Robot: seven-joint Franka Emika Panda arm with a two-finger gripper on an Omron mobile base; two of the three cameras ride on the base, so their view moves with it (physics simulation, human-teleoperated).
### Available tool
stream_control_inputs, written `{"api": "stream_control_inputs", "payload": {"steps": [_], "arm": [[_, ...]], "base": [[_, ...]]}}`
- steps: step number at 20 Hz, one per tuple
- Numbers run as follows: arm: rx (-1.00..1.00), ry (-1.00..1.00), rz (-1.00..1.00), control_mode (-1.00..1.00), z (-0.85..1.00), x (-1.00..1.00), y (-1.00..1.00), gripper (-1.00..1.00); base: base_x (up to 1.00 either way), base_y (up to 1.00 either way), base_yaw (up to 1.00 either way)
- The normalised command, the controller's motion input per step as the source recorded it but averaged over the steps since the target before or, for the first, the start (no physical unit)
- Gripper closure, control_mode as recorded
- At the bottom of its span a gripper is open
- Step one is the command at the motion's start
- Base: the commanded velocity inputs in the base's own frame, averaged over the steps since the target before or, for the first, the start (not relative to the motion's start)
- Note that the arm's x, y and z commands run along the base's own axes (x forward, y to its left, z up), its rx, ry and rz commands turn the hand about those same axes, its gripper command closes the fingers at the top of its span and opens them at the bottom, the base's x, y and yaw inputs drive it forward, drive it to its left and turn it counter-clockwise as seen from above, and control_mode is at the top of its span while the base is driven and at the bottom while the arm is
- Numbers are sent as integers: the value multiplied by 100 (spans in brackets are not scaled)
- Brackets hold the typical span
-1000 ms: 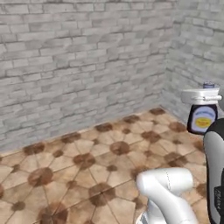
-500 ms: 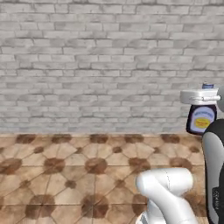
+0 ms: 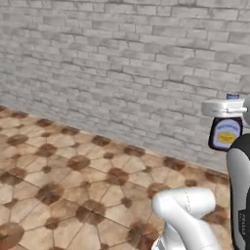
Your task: Move the mayonnaise and condiment bottle from the cabinet to the dining counter.
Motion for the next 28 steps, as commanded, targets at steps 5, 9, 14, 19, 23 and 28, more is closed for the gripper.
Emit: {"api": "stream_control_inputs", "payload": {"steps": [5,9,14,19,23,28], "arm": [[0,0,0,100,0,0,0,100],[0,0,0,100,0,0,0,100],[0,0,0,100,0,0,0,100],[0,0,0,100,0,0,0,100],[0,0,0,100,0,0,0,100],[0,0,0,100,0,0,0,100]], "base": [[96,0,70],[100,-2,61],[100,-11,46],[100,0,21],[100,0,23],[100,0,36]]}}
